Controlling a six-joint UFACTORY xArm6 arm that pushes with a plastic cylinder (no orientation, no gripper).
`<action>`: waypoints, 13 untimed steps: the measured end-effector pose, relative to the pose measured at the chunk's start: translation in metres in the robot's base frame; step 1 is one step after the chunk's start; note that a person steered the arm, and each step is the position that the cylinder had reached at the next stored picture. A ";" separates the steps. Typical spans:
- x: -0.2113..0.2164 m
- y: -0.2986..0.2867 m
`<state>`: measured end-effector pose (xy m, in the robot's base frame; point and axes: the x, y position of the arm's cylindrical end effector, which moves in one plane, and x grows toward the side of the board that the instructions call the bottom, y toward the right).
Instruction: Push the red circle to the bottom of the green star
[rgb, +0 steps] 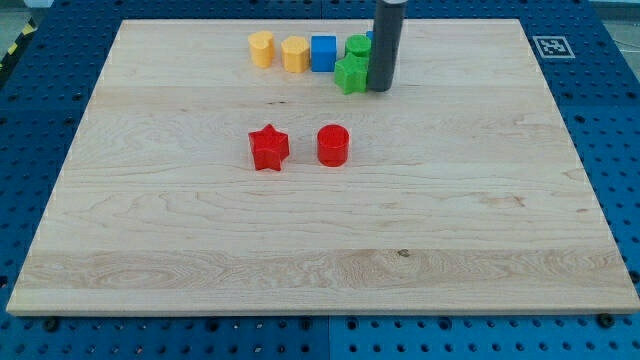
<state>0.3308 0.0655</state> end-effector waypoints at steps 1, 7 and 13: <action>0.000 -0.018; 0.075 0.083; 0.139 -0.027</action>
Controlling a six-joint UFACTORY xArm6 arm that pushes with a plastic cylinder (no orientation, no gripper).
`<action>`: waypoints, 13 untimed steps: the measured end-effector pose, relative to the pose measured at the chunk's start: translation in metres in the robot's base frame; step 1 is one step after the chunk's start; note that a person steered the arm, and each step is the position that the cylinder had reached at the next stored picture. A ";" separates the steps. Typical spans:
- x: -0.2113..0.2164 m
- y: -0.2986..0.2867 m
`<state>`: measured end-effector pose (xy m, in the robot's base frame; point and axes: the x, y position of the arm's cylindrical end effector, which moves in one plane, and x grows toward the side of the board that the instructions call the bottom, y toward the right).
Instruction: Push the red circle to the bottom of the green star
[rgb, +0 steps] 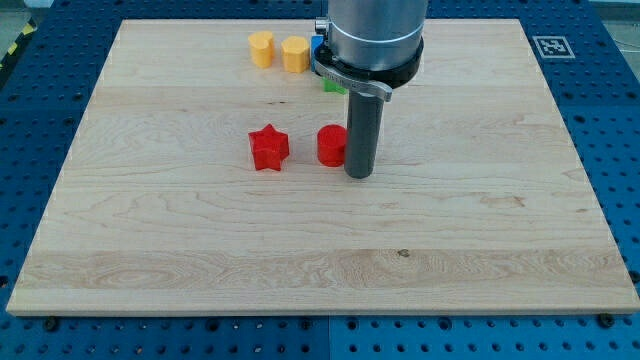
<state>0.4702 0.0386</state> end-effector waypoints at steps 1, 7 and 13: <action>0.014 0.000; -0.009 -0.011; -0.050 -0.048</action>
<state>0.4206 -0.0096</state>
